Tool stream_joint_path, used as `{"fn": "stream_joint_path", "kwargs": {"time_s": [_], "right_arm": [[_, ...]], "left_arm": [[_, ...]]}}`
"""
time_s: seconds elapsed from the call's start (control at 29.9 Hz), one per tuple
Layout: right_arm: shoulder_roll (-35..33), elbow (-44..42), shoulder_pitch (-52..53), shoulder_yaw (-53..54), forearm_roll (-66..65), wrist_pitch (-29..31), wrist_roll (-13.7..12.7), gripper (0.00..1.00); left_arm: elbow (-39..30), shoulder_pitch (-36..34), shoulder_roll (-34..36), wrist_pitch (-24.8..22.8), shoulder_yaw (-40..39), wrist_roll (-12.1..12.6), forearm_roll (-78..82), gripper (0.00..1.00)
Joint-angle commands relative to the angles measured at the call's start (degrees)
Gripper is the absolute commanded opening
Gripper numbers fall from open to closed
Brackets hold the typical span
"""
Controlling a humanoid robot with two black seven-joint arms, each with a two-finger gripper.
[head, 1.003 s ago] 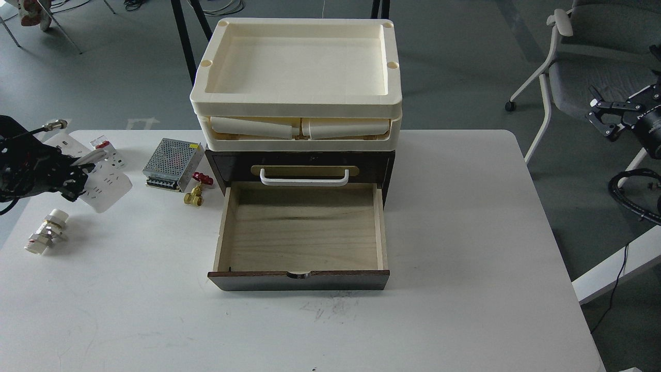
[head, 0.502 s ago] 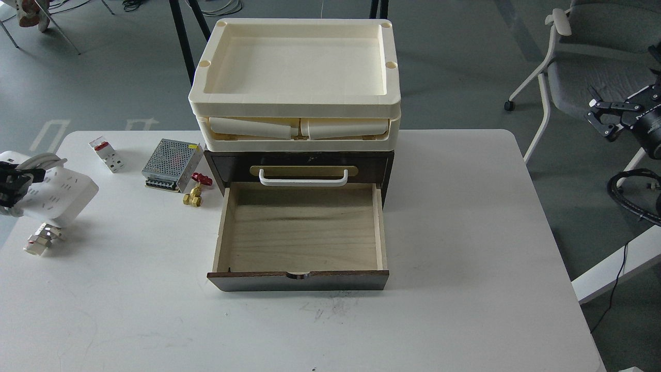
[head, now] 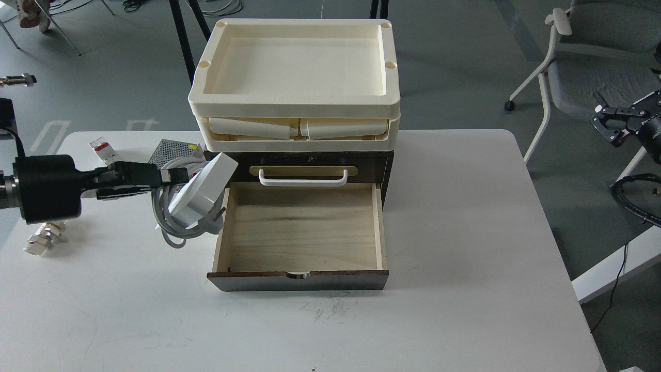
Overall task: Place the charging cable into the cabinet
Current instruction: 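Lift the power strip with the left gripper and carry it over the drawer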
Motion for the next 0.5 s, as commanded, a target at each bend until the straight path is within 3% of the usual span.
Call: {"fn": "stream_joint_path", "kwargs": {"time_s": [0.0,0.27,0.47], "right_arm": [[-0.06,-0.77,-0.01,0.00,0.00,0.00,-0.01,1.00],[0.02,-0.86,-0.54,0.00,0.00,0.00,-0.01,1.00],[-0.06,-0.86,-0.54,0.00,0.00,0.00,-0.01,1.00]], "left_arm": [[-0.59,2.83,-5.08,1.22,-0.21,-0.02,-3.14,0.00],[0.29,5.20,-12.82,8.34,-0.30,-0.02,-9.64,0.00],[3.27,7.04,-16.51,9.49,-0.30,-0.02,-11.23,0.00]]}}
